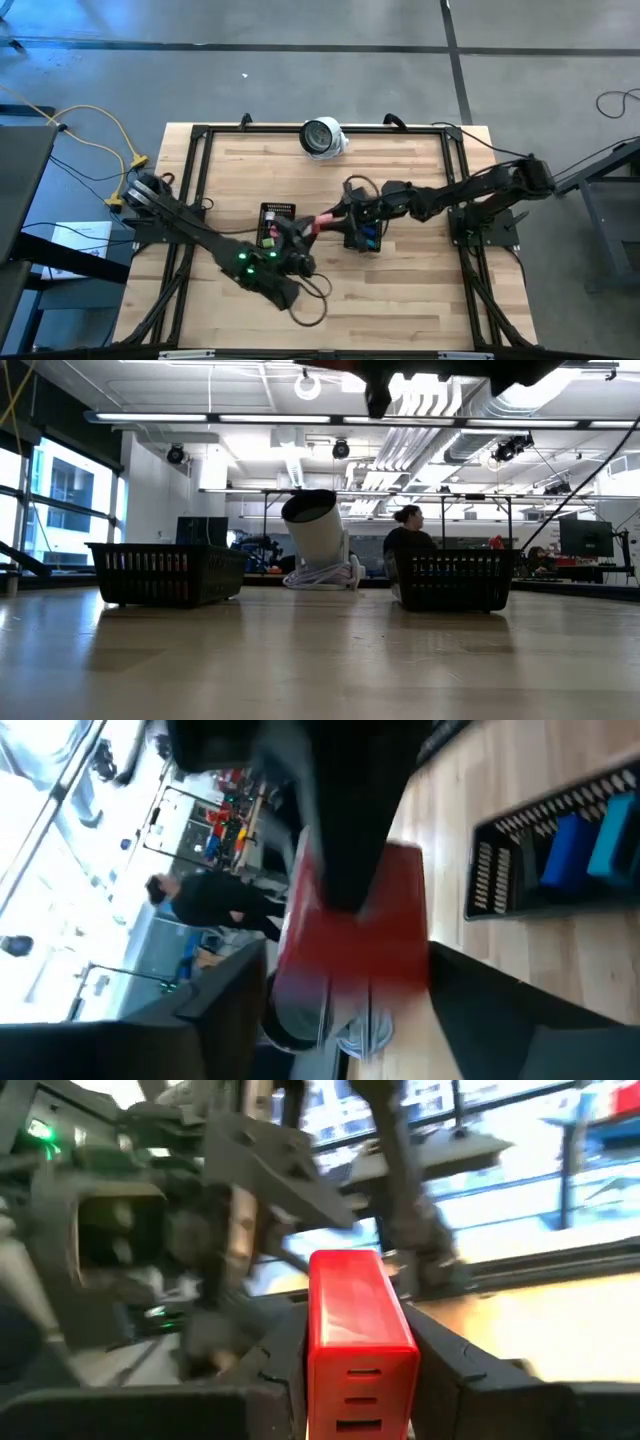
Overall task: Pick & Place Office items
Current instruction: Put the red charger adapter into the left black bin
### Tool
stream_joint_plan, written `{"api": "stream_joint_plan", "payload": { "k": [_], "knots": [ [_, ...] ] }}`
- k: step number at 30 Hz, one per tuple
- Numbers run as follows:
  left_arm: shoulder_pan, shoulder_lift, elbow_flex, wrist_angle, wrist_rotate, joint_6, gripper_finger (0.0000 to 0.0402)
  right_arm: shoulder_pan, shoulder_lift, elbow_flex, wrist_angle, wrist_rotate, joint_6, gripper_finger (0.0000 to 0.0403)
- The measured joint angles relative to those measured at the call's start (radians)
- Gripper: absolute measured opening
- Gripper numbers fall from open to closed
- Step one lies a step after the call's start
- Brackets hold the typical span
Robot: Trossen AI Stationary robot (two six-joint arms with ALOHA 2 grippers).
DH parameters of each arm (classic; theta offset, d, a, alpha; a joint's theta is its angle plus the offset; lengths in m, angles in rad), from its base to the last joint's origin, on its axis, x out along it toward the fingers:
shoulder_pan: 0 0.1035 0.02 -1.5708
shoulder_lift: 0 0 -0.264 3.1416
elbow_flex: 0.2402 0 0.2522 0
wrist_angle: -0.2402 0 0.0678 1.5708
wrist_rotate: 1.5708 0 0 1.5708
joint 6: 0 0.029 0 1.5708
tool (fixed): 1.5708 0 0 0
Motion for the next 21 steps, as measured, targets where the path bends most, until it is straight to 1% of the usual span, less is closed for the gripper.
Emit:
{"api": "stream_joint_plan", "payload": {
  "k": [2, 5, 8, 11, 12, 14, 18, 21],
  "knots": [
    [-0.012, -0.047, 0.000, -0.037, -0.019, -0.056, 0.0271, -0.005, -0.061, 0.000, -0.075, 0.030, -0.030, 0.0105],
    [-0.032, -0.147, 0.000, -0.143, -0.003, -0.184, 0.0278, -0.005, -0.161, -0.002, -0.222, 0.122, -0.073, 0.0105],
    [-0.036, -0.263, -0.013, -0.250, 0.109, -0.336, 0.0270, 0.017, -0.260, -0.003, -0.333, 0.216, -0.114, 0.0105],
    [-0.010, -0.390, -0.084, -0.246, 0.254, -0.412, 0.0262, 0.056, -0.341, -0.002, -0.400, 0.330, -0.161, 0.0105],
    [0.003, -0.433, -0.126, -0.219, 0.302, -0.419, 0.0261, 0.072, -0.357, -0.001, -0.417, 0.374, -0.176, 0.0105],
    [0.036, -0.516, -0.228, -0.105, 0.392, -0.406, 0.0260, 0.108, -0.368, -0.001, -0.454, 0.472, -0.210, 0.0105],
    [0.113, -0.682, -0.475, 0.250, 0.586, -0.304, 0.0260, 0.182, -0.366, -0.002, -0.485, 0.672, -0.273, 0.0105],
    [0.178, -0.781, -0.651, 0.508, 0.743, -0.254, 0.0260, 0.221, -0.348, -0.002, -0.487, 0.774, -0.286, 0.0105]
  ]
}}
